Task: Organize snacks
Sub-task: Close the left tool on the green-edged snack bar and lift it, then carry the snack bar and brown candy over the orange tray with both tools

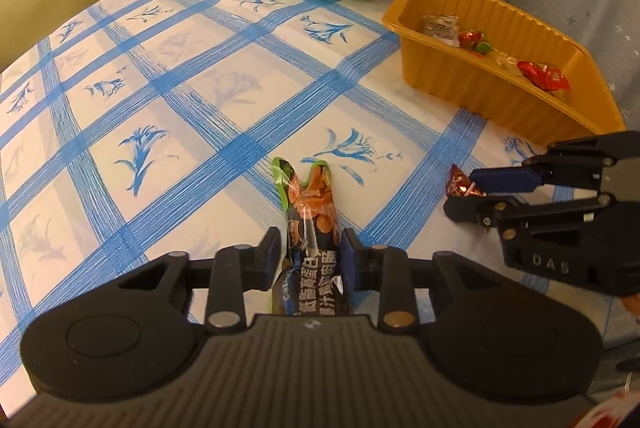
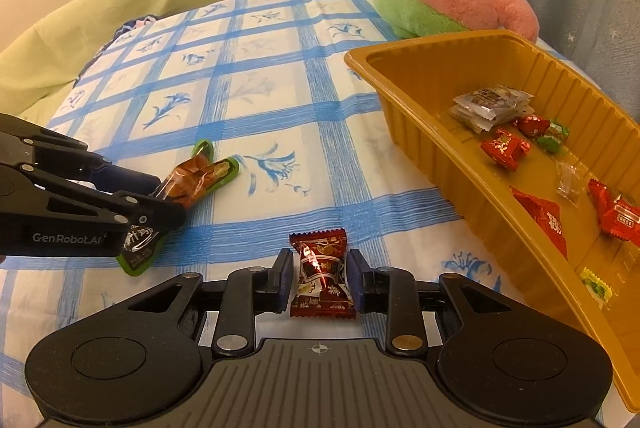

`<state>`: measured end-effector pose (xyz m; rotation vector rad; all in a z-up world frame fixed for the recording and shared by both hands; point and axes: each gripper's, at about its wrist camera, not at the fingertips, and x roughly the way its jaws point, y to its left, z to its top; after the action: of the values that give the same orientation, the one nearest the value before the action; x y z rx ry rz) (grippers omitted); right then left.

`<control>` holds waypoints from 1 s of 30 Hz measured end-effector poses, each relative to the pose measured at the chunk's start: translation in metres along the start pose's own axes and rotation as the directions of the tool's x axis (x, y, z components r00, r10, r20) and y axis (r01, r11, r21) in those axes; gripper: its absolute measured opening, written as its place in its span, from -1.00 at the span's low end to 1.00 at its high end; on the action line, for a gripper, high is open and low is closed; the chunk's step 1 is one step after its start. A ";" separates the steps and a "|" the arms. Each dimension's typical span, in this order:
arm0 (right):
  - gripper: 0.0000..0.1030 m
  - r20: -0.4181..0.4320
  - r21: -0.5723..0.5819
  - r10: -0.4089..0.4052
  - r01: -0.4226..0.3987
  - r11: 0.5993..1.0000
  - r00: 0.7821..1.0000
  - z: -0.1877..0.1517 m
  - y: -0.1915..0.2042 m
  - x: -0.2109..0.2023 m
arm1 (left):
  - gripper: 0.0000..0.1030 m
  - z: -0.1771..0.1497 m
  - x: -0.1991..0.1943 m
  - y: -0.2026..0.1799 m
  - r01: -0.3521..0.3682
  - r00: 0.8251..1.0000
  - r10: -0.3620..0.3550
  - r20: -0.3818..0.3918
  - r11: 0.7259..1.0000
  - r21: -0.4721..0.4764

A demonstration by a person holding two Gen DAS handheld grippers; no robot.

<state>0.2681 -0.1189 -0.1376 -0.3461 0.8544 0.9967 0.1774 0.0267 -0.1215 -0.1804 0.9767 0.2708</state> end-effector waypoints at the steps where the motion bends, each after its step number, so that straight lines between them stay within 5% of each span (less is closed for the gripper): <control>1: -0.42 0.000 -0.001 -0.004 0.004 1.000 1.000 0.000 0.001 0.000 | -0.34 0.001 0.001 -0.001 -0.008 1.000 0.008 -0.002 1.000 0.001; 15: -0.58 -0.015 -0.040 -0.040 0.039 0.998 0.999 -0.002 0.008 -0.002 | -0.49 -0.001 0.004 -0.012 -0.016 1.000 0.016 -0.012 0.998 0.053; 30: -0.60 -0.017 0.050 0.026 -0.025 0.998 1.000 -0.010 0.003 -0.029 | -0.49 -0.003 -0.028 -0.021 0.035 0.999 -0.036 0.021 0.998 0.049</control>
<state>0.2534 -0.1408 -0.1219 -0.3033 0.9001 0.9955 0.1667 0.0019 -0.0996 -0.1496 0.9567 0.2159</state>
